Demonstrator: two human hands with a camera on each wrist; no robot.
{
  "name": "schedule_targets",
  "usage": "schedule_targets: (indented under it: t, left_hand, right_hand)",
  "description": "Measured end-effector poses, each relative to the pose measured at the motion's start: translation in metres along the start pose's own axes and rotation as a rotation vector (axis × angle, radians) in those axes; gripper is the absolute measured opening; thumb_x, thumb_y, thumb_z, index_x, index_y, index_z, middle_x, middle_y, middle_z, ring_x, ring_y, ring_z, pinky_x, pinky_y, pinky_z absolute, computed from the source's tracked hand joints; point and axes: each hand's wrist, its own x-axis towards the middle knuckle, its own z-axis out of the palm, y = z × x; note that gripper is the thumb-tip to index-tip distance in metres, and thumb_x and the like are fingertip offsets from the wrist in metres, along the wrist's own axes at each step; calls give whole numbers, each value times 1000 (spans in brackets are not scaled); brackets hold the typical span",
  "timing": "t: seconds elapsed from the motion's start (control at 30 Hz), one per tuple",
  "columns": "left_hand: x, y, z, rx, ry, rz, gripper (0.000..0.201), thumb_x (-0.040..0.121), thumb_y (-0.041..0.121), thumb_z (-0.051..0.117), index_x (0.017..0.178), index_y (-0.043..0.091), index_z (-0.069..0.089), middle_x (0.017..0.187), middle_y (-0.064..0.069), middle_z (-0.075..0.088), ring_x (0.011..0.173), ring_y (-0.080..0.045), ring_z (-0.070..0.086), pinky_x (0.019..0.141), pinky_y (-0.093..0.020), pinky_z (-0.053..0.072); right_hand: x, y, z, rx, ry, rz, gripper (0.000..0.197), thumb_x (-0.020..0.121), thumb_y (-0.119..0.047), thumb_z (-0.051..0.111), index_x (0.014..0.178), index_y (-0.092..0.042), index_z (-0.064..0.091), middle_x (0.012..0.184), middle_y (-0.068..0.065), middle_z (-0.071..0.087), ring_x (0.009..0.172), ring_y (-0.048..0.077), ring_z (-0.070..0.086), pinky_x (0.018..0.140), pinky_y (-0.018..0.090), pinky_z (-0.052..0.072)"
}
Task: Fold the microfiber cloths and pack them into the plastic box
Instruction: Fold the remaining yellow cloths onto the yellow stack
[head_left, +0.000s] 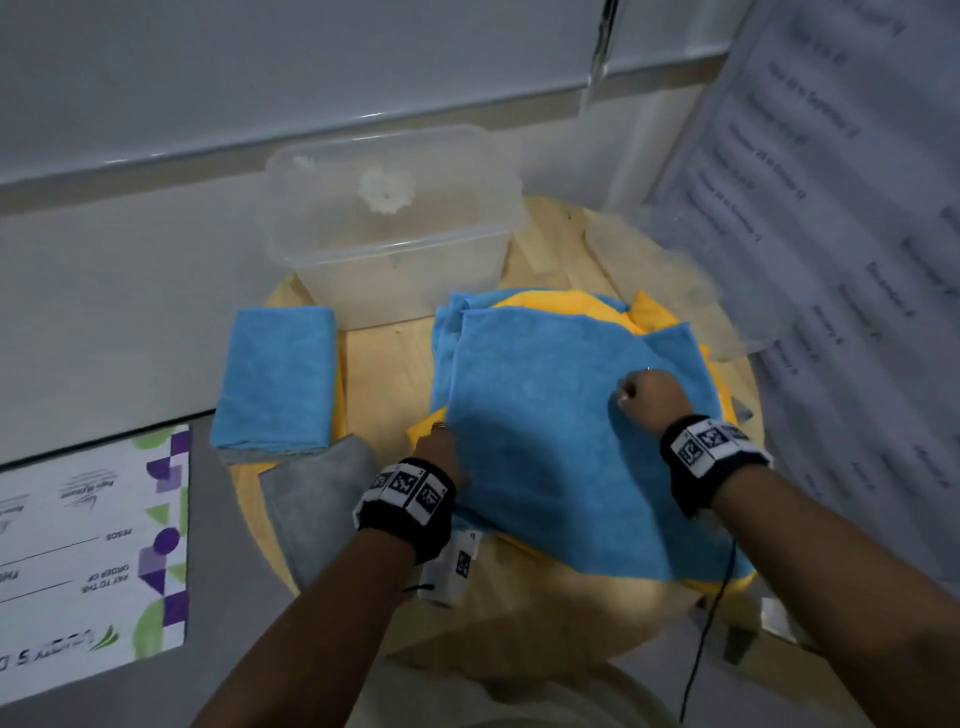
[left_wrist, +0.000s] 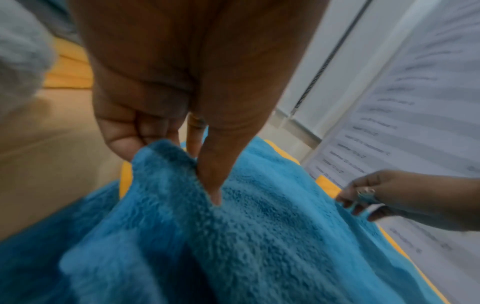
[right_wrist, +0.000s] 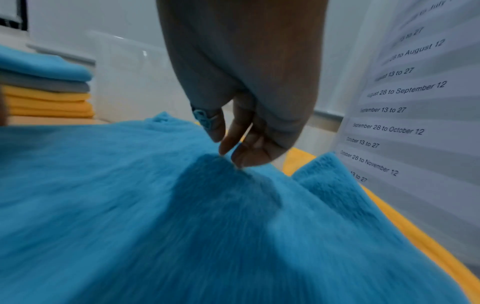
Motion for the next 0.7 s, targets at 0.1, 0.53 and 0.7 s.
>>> schedule_targets:
  t: [0.1, 0.53, 0.7]
  left_hand:
    - [-4, -13, 4, 2, 101, -11, 69, 74, 30, 75, 130, 6, 41, 135, -15, 44, 124, -31, 45, 101, -35, 39]
    - [5, -42, -66, -61, -2, 86, 43, 95, 39, 45, 99, -1, 60, 101, -16, 62, 102, -30, 58, 76, -28, 37]
    - [19, -51, -96, -285, 124, 18, 39, 95, 36, 47, 65, 11, 48, 67, -6, 51, 74, -22, 48, 64, -29, 35]
  right_hand:
    - [48, -15, -10, 52, 76, -112, 17, 89, -7, 51, 97, 2, 64, 107, 26, 62, 104, 39, 57, 81, 39, 41]
    - [97, -24, -23, 34, -195, -140, 27, 92, -19, 57, 67, -25, 47, 99, 9, 50, 98, 26, 48, 92, 44, 43]
    - [95, -31, -18, 162, -202, -64, 44, 94, -28, 54, 130, -8, 42, 105, 9, 51, 97, 23, 52, 81, 33, 40]
